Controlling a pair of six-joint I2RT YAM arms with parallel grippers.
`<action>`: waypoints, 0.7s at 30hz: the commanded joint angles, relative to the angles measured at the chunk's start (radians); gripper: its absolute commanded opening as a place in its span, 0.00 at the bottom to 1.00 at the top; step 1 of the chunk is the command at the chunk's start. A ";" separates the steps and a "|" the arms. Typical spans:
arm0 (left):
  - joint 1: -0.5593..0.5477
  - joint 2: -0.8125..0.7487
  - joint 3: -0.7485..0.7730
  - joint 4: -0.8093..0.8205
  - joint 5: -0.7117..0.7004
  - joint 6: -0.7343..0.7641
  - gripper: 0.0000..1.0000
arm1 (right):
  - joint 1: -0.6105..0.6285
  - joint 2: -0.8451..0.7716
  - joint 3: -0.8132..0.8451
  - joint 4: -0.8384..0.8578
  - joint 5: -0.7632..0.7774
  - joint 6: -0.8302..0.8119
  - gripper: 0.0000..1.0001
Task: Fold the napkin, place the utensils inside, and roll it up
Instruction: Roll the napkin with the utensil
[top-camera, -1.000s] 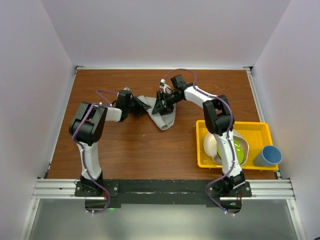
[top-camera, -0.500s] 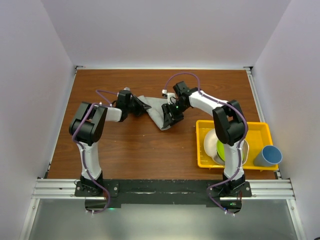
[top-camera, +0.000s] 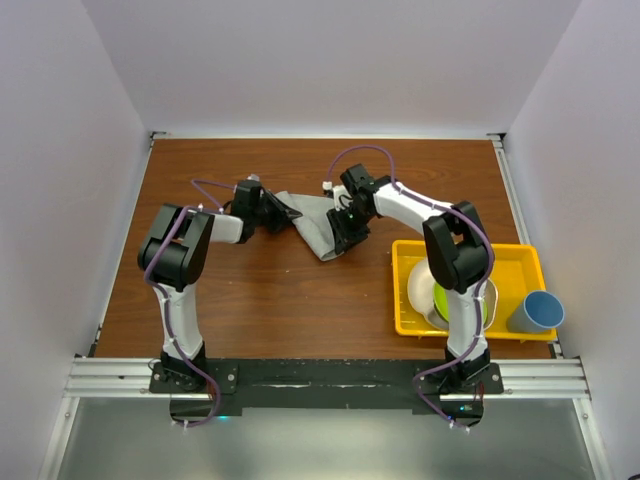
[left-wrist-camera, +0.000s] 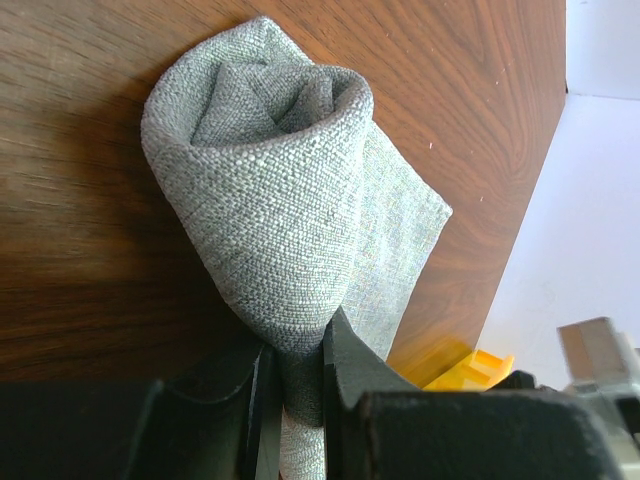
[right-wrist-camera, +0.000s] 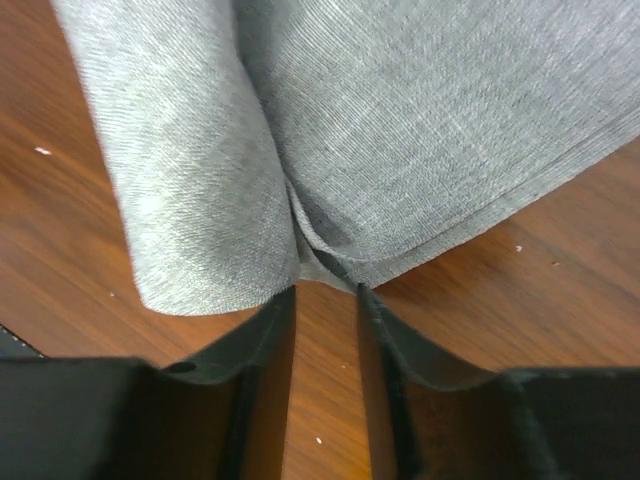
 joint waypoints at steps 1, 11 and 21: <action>0.018 0.029 -0.022 -0.099 -0.017 0.016 0.00 | 0.028 -0.098 0.128 0.013 -0.047 0.047 0.40; 0.018 0.024 -0.011 -0.124 -0.026 0.007 0.00 | 0.037 0.011 0.125 0.128 -0.162 0.136 0.29; 0.018 0.021 0.011 -0.179 -0.012 -0.001 0.00 | 0.036 0.030 -0.003 0.135 0.063 0.041 0.25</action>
